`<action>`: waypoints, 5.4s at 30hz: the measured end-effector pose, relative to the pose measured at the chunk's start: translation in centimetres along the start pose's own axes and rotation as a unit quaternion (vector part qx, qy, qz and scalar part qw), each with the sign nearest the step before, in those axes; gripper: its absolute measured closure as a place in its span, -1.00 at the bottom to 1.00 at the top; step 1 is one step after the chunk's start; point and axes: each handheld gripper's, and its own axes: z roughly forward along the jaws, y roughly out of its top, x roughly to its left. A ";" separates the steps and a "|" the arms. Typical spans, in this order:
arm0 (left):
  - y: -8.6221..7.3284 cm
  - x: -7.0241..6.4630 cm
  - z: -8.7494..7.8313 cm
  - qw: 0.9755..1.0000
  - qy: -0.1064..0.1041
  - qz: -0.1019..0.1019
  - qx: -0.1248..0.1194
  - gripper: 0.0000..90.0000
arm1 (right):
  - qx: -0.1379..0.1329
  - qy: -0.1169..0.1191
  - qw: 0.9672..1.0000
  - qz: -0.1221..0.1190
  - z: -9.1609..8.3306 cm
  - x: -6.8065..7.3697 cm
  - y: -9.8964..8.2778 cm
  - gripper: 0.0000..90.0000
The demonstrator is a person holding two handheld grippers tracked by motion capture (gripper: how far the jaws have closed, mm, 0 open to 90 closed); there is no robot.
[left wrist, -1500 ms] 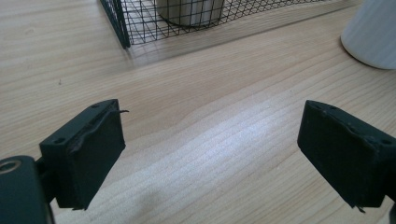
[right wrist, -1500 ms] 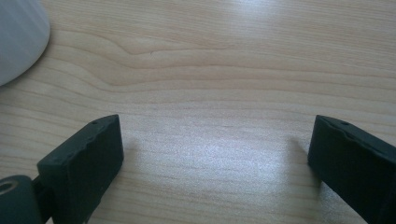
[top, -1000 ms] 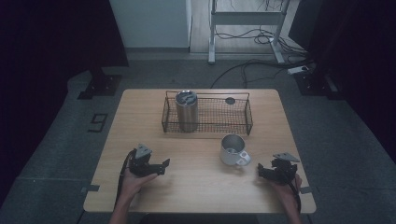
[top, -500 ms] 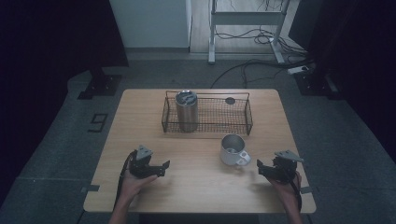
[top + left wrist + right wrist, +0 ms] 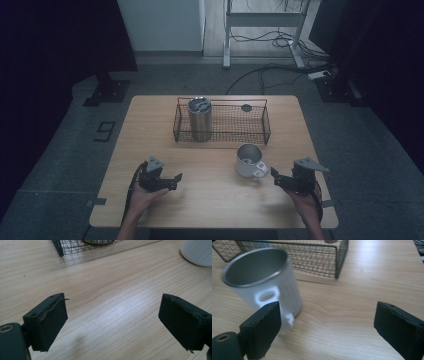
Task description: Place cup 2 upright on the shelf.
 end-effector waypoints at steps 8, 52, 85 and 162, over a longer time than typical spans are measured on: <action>0.0 0.1 -0.1 1.000 0.004 -0.005 -0.006 -0.81 | -0.005 0.021 1.000 -0.013 0.2 1.4 0.8 -0.84; -0.4 -0.3 0.1 1.000 0.008 0.000 0.005 -0.79 | 0.031 0.067 0.995 -0.061 5.3 6.4 4.1 -1.00; -0.6 -0.3 0.3 1.000 0.010 0.000 0.015 -0.79 | 0.065 0.056 0.991 -0.102 8.0 7.1 2.8 -0.84; -0.7 0.0 0.1 1.000 0.005 -0.015 0.021 -0.76 | -0.012 0.123 0.989 -0.087 3.4 6.2 10.2 -0.84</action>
